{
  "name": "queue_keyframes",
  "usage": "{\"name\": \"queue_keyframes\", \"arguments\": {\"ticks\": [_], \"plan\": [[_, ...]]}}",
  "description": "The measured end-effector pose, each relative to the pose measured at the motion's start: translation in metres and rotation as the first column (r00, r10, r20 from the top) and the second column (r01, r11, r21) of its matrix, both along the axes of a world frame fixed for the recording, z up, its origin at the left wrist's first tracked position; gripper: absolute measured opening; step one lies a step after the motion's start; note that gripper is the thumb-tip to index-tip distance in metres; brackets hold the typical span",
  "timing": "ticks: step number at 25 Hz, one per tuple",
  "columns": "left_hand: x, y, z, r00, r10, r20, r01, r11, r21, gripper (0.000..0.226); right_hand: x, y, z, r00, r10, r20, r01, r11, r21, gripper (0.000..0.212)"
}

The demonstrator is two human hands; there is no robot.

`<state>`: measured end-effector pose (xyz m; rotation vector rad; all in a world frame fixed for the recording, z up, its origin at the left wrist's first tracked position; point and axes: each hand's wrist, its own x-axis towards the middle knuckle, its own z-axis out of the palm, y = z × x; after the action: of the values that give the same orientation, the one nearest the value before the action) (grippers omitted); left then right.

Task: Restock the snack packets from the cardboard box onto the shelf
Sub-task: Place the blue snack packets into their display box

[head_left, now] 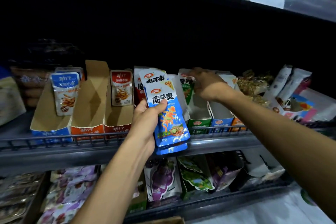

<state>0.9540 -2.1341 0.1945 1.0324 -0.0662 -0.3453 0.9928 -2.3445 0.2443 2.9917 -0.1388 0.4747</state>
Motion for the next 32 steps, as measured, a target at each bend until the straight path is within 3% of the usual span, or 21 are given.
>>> {"name": "queue_keyframes", "arguments": {"ticks": [3,5,15,20,22,26,32], "plan": [[0.004,0.001,0.0,1.0,0.006,-0.011,-0.006,1.0,0.004,0.016,0.017,0.001,-0.004,0.998,-0.039,-0.04,0.032,0.985,-0.169,0.058],[0.006,0.002,-0.001,1.0,0.003,-0.019,-0.003,1.0,0.003,0.017,0.025,0.001,-0.003,0.998,-0.057,0.027,0.062,0.966,-0.253,0.05],[0.009,0.002,-0.001,1.0,-0.009,-0.022,0.008,1.0,-0.024,0.018,0.036,-0.008,0.021,0.984,0.002,0.177,0.009,0.998,-0.062,0.028],[0.006,-0.002,-0.002,1.0,-0.019,-0.024,0.018,1.0,-0.009,0.016,0.029,-0.007,0.025,0.999,0.01,0.041,-0.007,0.996,-0.092,0.027],[0.006,-0.003,-0.002,0.999,-0.025,-0.024,0.025,1.0,-0.008,0.014,0.028,-0.008,0.02,0.999,0.015,0.041,-0.01,0.992,-0.126,0.014],[0.009,-0.002,-0.004,0.999,-0.019,-0.026,0.019,1.0,-0.012,0.015,0.031,-0.011,0.024,0.997,-0.031,0.075,0.03,0.999,0.013,0.026],[0.011,-0.002,-0.007,0.999,-0.036,-0.034,0.036,0.999,-0.005,0.017,0.048,-0.009,0.02,0.997,-0.075,0.001,0.075,0.996,-0.052,0.03]]}}
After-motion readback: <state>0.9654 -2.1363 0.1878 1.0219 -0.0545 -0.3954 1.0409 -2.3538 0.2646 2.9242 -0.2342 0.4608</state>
